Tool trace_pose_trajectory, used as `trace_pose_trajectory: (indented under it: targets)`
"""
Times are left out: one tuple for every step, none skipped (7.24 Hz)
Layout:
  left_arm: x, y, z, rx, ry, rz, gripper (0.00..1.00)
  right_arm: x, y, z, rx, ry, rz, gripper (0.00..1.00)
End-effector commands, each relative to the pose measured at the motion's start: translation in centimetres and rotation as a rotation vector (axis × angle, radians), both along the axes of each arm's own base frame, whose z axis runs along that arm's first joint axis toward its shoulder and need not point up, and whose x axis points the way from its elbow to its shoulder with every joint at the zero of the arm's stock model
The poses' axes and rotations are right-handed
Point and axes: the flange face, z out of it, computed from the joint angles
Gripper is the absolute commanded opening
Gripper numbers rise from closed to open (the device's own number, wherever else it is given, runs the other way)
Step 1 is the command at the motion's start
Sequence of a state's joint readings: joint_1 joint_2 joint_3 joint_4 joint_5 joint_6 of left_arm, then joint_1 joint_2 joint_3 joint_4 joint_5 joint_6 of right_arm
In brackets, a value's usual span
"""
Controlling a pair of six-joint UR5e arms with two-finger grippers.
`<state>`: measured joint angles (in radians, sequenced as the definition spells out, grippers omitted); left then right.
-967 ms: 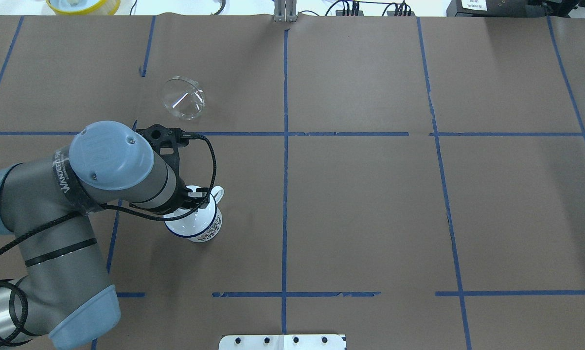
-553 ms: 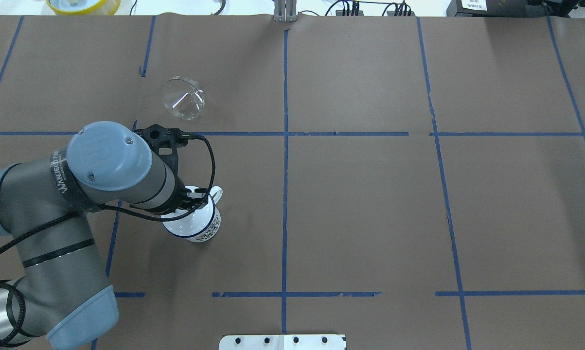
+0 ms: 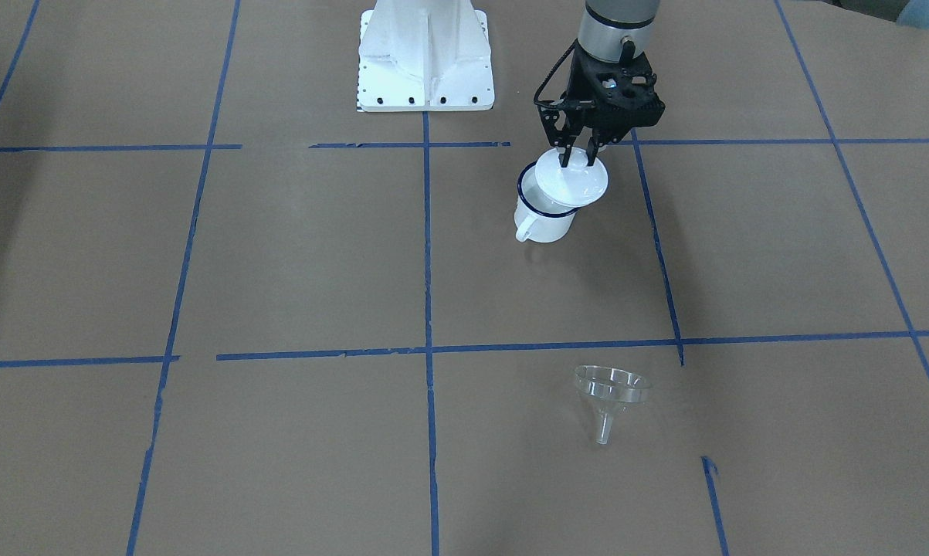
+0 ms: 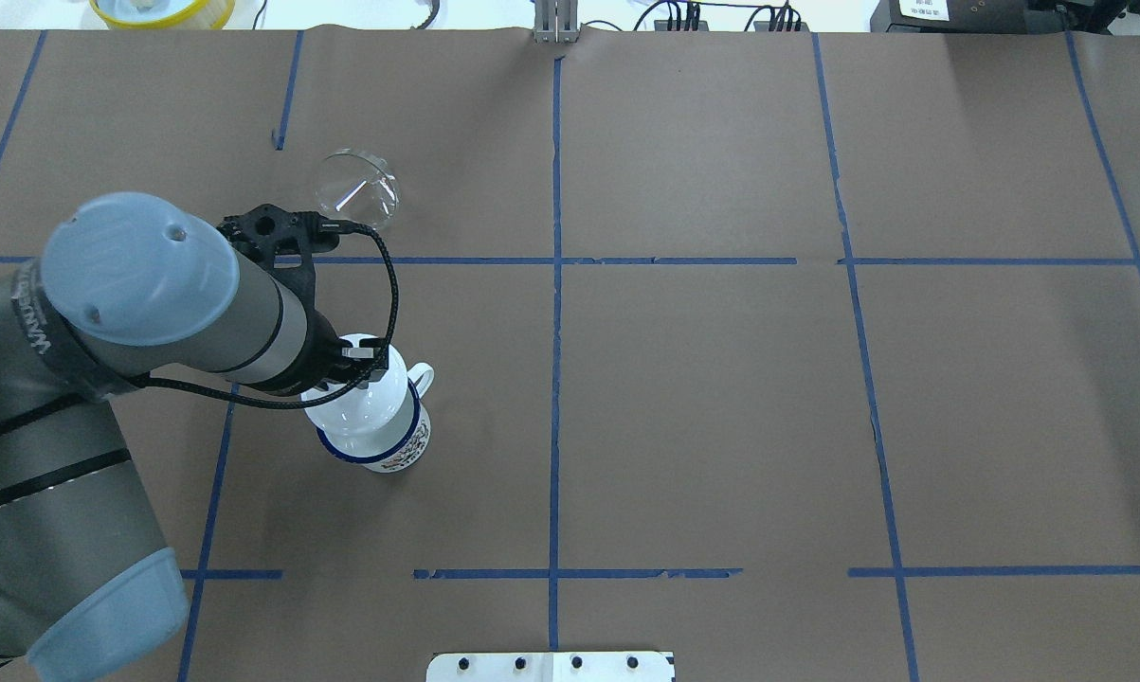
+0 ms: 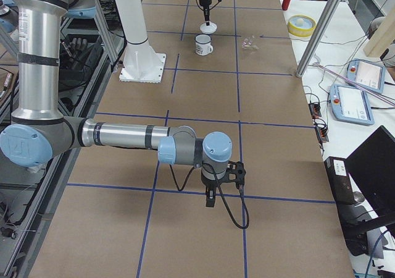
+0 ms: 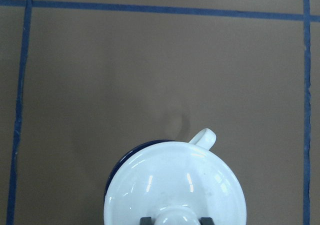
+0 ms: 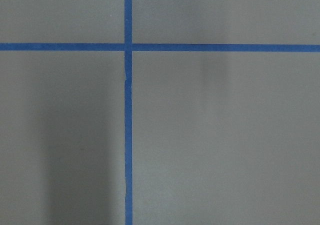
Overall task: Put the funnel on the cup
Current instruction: 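Lift the lid off the mug with the left gripper, moving it beside the mug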
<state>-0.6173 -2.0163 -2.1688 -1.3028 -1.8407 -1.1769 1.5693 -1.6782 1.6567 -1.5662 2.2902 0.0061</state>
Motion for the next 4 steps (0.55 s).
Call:
trace_pose_trajectory:
  targets:
    - [-2.8,-1.6,2.8,0.079,-0.085,0.064,0.0,0.0,0.0,0.0,0.0,0.0,0.0,1.0]
    - [-2.9,-1.6,5.2,0.076,-0.119,0.088,0.0,0.0,0.0,0.0,0.0,0.0,0.0,1.0]
    - [-2.8,-1.6,8.0,0.084,-0.105,0.08,0.0,0.0,0.0,0.0,0.0,0.0,0.0,1.0]
    - [-2.3,-1.9,11.0,0.083,-0.07,0.055,0.0,0.0,0.0,0.0,0.0,0.0,0.0,1.0]
